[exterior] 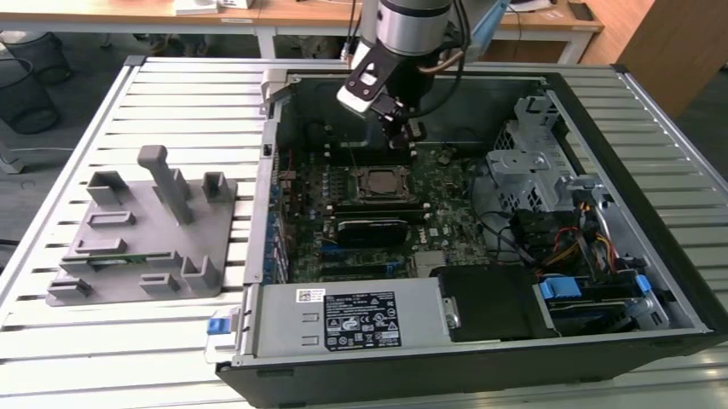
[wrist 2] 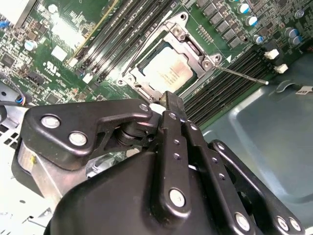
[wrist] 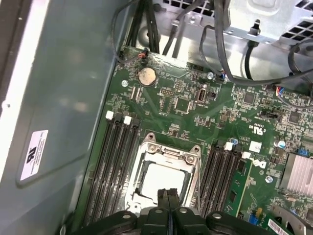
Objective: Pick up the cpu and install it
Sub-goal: 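Install the first cpu locking lever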
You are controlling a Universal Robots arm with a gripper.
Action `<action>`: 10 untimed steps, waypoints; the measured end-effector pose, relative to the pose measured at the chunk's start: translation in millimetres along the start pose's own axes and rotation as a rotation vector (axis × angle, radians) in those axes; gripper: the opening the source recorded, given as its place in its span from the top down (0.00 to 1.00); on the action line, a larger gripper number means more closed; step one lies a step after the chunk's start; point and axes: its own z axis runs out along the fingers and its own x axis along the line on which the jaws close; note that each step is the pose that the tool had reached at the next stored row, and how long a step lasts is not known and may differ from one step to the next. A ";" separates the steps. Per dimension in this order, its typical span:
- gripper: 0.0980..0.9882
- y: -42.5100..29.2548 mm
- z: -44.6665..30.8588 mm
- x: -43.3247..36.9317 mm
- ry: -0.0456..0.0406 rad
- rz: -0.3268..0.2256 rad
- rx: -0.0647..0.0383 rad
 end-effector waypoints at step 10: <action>0.99 0.0 -4.9 0.1 0.0000 -0.050 0.000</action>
